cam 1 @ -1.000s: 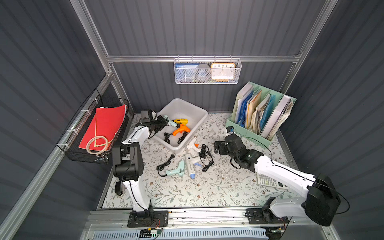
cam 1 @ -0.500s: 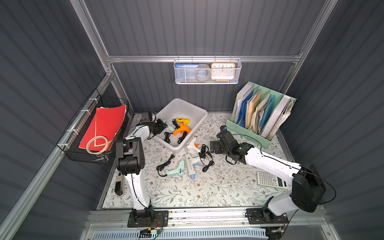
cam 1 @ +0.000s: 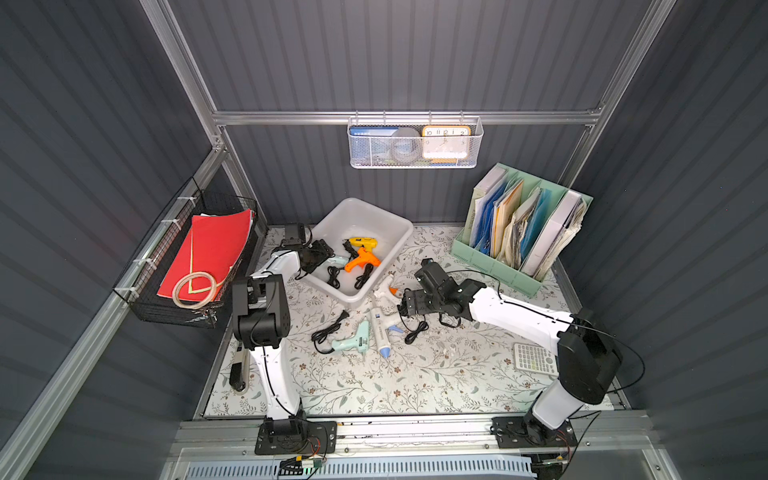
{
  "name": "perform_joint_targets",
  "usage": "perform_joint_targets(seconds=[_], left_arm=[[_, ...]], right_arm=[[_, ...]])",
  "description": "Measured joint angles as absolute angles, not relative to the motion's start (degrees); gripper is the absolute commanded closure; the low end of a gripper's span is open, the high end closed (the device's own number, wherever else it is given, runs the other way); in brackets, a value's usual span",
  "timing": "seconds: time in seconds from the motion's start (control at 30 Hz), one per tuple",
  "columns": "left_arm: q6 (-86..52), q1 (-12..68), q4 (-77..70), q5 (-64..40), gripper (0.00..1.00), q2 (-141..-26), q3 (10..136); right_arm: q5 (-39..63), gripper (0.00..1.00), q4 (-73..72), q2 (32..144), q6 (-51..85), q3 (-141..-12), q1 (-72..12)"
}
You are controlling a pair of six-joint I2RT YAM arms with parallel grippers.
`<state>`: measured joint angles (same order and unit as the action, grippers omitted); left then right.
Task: Put the hot melt glue gun into the storage box
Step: Place the hot melt adhesive gun in the storage box, then pick up the hot melt adhesive gun from the center of the board.
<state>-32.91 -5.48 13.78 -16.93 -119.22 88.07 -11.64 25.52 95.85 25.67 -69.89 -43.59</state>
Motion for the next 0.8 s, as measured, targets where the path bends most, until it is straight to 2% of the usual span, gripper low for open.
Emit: perform_joint_targets(seconds=[0.13, 0.37, 0.8], left_arm=[[-32.45, -5.48, 14.17, -15.51, 0.00, -119.07, 88.05], [-32.38, -5.48, 14.57, -12.80, 0.00, -115.28, 87.46], [-33.28, -5.56, 14.15, -9.82, 0.00, -100.71, 82.46]], right_arm=[[-9.80, 0.07, 27.55, 97.49, 26.17, -71.96, -45.56], [-5.61, 0.08, 29.32, 100.16, 26.50, -74.56, -48.53], [0.14, 0.12, 32.99, 108.25, 24.93, -80.99, -51.90]])
